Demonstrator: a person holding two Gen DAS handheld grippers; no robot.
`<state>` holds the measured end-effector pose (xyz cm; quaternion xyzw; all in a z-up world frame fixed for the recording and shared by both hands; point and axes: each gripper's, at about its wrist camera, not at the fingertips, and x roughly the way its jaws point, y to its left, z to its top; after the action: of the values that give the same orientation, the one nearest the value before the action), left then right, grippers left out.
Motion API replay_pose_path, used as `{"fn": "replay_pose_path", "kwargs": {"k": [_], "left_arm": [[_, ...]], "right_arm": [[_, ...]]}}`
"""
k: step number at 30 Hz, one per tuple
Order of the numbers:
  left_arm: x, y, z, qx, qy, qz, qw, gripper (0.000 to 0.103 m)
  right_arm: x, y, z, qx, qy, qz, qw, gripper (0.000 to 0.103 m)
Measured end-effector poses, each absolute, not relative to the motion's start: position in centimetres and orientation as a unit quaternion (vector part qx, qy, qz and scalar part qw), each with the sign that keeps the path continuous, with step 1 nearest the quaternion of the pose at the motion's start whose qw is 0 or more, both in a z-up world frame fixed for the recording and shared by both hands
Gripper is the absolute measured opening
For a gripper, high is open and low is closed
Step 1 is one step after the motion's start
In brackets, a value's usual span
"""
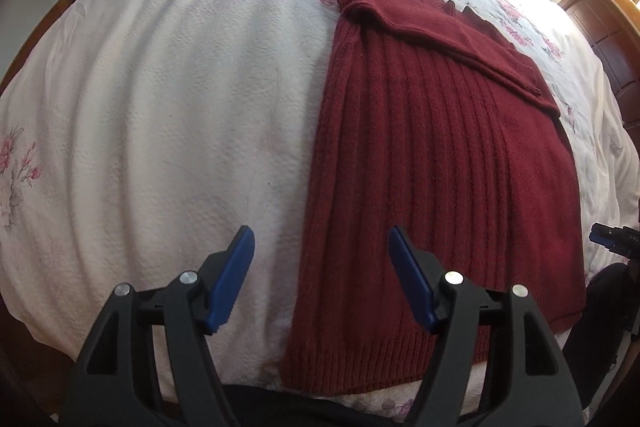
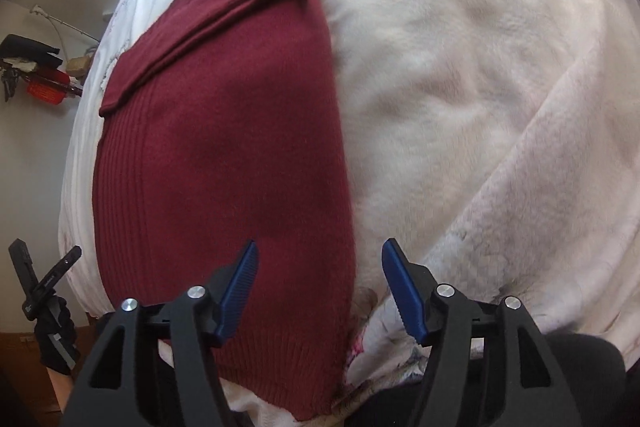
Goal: Fold small clothes
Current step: 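Grasp the ribbed hem of the sweater with both tools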
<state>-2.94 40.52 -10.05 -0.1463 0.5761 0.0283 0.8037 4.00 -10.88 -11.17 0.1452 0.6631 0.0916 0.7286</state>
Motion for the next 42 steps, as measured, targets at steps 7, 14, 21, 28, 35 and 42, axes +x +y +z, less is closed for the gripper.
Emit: {"fn": "replay_pose_path", "kwargs": {"k": [7, 14, 21, 28, 35, 42], "left_arm": [[-4.4, 40.6, -12.8, -0.176, 0.608, 0.006, 0.775, 0.069], [-4.5, 40.4, -14.8, -0.187, 0.631, -0.003, 0.753, 0.069], [-4.1, 40.3, -15.7, -0.227, 0.635, -0.023, 0.738, 0.063], [-3.7, 38.5, -15.1, -0.195, 0.643, -0.029, 0.740, 0.027], [-3.2, 38.0, -12.6, -0.201, 0.622, -0.048, 0.756, 0.007], [-2.0, 39.1, -8.5, -0.244, 0.565, -0.056, 0.786, 0.006]], "right_arm": [[1.8, -9.8, -13.1, 0.136, 0.691, 0.094, 0.703, 0.067], [1.2, -7.7, -14.8, 0.127, 0.717, 0.116, 0.676, 0.066], [1.3, -6.4, -15.2, 0.127, 0.716, 0.139, 0.672, 0.041], [0.8, -5.9, -14.5, 0.127, 0.697, 0.155, 0.688, 0.016], [1.5, -7.6, -13.1, 0.198, 0.666, 0.194, 0.693, 0.007], [3.6, -10.7, -10.3, 0.263, 0.622, 0.217, 0.706, 0.007]]}}
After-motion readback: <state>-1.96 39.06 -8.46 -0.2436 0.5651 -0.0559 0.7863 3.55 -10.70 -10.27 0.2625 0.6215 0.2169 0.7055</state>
